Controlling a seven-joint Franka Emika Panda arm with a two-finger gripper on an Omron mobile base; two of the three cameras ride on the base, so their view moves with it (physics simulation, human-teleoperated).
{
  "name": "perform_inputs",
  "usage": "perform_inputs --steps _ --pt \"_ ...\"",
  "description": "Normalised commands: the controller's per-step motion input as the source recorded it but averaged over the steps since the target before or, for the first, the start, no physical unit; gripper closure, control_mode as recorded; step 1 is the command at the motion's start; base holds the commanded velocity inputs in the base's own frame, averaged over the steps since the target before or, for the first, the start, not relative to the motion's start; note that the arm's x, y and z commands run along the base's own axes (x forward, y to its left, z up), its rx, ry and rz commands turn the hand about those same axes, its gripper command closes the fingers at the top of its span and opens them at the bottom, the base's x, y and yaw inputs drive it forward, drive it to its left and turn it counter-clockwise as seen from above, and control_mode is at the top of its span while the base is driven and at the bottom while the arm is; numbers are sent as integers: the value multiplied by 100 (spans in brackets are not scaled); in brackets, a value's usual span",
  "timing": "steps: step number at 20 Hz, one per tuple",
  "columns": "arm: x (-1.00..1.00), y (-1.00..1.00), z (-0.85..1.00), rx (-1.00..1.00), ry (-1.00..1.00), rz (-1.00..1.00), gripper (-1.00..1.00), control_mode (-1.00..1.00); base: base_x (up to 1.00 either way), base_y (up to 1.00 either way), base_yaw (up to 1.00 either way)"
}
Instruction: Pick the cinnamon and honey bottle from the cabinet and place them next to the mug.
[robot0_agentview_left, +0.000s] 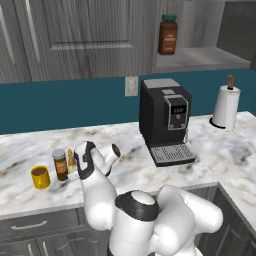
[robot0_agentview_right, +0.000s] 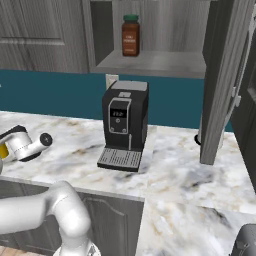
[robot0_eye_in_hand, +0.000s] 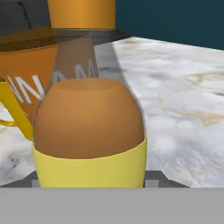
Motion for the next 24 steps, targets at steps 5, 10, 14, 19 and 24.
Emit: perform_inputs --steps 5,10,14,19,24 --pt "0 0 -23 0 0 -1 100 -100 0 0 0" --pt "0 0 -1 0 0 0 100 -100 0 0 0" --pt "0 0 0 0 0 0 -100 -100 0 0 0" --pt "0 0 0 0 0 0 -100 -100 0 0 0" --pt "0 0 0 0 0 0 -100 -100 0 0 0"
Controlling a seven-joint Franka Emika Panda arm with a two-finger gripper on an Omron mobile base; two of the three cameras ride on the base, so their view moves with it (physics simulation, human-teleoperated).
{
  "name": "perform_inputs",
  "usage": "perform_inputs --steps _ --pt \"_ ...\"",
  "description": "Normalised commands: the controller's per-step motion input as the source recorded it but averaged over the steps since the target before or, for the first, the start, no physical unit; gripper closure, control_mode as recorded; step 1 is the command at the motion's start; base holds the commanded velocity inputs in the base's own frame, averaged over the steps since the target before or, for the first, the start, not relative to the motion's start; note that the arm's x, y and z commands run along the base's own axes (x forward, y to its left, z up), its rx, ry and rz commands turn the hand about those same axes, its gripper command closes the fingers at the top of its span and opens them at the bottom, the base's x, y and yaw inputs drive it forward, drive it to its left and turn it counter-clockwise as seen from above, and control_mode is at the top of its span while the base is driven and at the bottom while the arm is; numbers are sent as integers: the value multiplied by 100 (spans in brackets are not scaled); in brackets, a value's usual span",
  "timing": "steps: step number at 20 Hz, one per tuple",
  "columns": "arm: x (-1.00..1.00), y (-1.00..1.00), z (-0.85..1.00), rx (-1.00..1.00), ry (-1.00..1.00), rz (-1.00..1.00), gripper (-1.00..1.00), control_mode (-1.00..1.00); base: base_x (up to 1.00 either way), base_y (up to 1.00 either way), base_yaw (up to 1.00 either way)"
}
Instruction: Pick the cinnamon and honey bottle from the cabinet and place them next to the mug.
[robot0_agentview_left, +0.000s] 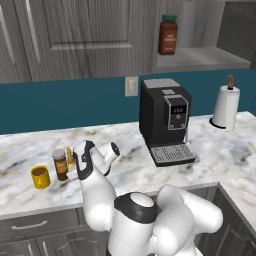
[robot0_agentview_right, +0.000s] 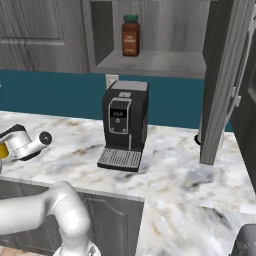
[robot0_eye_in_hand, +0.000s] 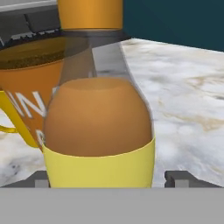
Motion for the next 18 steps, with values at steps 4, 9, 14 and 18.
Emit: perform_inputs --steps 4,9,14,18 --pt "0 0 0 0 0 0 -100 -100 0 0 0" --pt "-9 -7 0 0 0 0 -100 -100 0 0 0" --pt "-26 -33 1 0 -2 -3 -100 -100 0 0 0" --pt "-26 -33 11 0 -4 -4 -100 -100 0 0 0"
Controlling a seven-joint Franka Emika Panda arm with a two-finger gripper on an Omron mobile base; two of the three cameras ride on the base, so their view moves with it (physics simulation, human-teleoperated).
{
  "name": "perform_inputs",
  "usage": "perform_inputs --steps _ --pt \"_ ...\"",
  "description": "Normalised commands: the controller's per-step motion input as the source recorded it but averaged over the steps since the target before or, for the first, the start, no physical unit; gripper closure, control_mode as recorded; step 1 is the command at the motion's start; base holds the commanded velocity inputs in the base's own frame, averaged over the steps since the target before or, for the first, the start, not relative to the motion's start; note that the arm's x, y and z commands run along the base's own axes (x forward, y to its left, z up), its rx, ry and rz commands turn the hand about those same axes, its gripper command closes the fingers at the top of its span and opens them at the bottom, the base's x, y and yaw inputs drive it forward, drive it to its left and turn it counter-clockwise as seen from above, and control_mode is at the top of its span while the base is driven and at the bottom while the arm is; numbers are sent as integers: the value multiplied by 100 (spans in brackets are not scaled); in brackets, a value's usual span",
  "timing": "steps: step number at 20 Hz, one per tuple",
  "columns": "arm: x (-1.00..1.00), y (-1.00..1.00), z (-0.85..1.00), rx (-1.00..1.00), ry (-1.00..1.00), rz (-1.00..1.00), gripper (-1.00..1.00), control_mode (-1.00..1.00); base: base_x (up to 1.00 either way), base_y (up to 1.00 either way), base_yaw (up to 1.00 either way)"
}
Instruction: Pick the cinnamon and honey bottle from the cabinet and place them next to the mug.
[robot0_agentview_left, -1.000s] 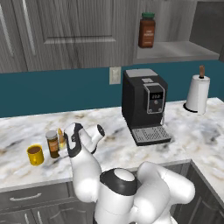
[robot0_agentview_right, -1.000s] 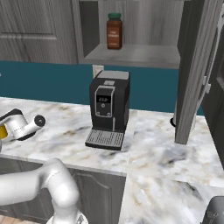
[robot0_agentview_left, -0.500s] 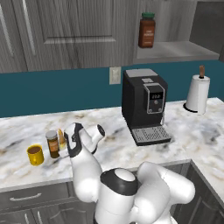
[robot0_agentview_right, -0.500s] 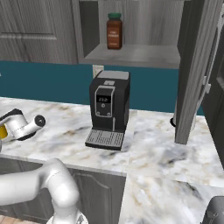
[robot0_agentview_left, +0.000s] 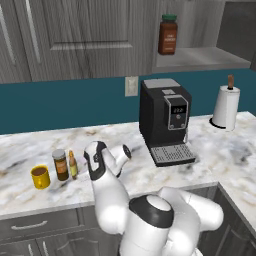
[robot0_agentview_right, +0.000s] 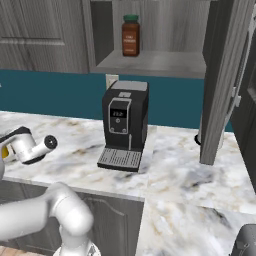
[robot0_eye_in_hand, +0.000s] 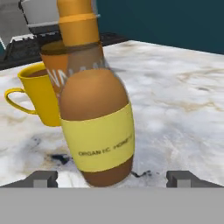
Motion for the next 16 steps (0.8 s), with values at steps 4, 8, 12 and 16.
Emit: perform_inputs --steps 4,8,12,16 --pt "-16 -26 23 0 -3 -3 -100 -100 0 0 0" --pt "-16 -17 38 0 -1 -3 -100 -100 0 0 0" --pt "-33 -33 91 0 -1 -4 -100 -100 0 0 0" --pt "-13 -31 100 0 0 -4 -100 -100 0 0 0"
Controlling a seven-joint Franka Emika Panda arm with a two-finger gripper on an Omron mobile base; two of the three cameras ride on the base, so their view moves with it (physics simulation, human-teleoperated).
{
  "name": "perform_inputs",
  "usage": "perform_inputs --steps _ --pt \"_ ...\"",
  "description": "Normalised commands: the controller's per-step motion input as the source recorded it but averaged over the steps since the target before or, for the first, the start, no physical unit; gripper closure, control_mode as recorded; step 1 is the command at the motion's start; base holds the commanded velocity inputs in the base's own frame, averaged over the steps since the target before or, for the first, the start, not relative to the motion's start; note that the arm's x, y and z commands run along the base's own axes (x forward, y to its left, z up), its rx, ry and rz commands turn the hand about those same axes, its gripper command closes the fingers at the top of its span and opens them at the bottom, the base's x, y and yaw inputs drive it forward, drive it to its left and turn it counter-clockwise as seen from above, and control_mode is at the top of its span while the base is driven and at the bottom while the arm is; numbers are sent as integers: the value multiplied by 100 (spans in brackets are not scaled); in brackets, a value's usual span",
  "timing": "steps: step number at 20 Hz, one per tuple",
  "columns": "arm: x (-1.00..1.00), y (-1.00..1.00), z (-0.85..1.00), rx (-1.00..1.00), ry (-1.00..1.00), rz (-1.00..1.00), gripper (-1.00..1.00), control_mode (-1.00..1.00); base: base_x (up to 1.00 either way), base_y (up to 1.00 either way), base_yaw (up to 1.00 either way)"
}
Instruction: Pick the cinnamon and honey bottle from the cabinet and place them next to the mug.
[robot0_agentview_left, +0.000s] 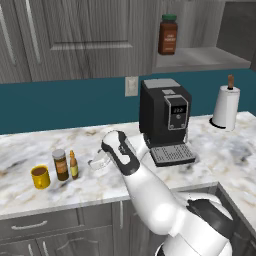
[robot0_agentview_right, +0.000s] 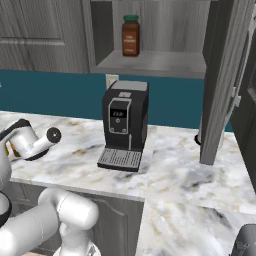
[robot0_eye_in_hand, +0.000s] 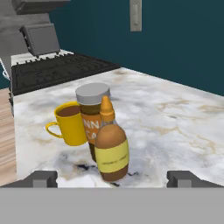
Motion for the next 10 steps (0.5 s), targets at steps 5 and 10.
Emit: perform_inputs --steps 5,10 --pt "-18 -12 100 0 7 -1 -100 -100 0 0 0" --pt "-55 -9 85 0 25 0 -100 -100 0 0 0"
